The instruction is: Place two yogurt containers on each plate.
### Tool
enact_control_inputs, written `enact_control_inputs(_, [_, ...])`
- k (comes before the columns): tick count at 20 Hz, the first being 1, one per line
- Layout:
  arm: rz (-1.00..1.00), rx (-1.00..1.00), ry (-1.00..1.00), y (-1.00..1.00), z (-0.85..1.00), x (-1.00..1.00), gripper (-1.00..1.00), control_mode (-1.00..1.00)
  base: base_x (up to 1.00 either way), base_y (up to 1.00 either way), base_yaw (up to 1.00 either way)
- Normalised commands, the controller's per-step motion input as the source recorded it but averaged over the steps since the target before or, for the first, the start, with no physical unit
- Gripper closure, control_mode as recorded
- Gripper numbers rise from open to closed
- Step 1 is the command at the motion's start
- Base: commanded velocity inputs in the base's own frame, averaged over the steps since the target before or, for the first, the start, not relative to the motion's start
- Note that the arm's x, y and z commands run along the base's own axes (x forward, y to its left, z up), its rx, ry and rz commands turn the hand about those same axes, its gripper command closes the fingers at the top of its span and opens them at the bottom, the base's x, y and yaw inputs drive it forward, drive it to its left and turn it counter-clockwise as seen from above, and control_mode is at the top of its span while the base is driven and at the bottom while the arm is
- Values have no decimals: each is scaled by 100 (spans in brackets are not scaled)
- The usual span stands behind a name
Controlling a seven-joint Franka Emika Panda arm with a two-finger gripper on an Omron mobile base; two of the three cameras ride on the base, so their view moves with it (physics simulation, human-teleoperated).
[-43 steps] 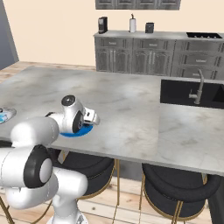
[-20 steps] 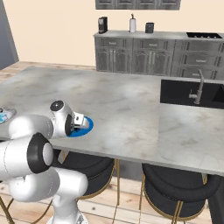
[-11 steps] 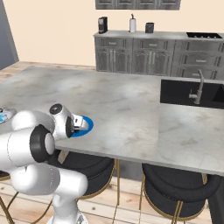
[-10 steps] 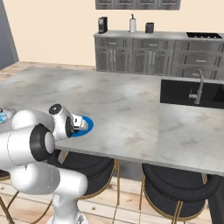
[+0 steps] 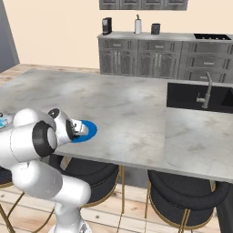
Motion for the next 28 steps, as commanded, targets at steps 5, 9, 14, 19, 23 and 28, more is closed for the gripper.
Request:
enact_control_inputs(5, [0, 0, 0, 0, -13, 11, 100, -100, 0, 0, 0])
enact_control_inputs(9, [0, 0, 0, 0, -9, 11, 100, -100, 0, 0, 0])
enact_control_inputs(14, [1, 0, 0, 0, -10, 17, 100, -100, 0, 0, 0])
enact_control_inputs(19, [0, 0, -1, 0, -5, 29, -100, -100, 0, 0, 0])
enact_control_inputs(23, [0, 0, -9, 0, 0, 6, -100, -100, 0, 0, 0])
enact_control_inputs(28, [0, 0, -7, 0, 0, 0, -100, -100, 0, 0, 0])
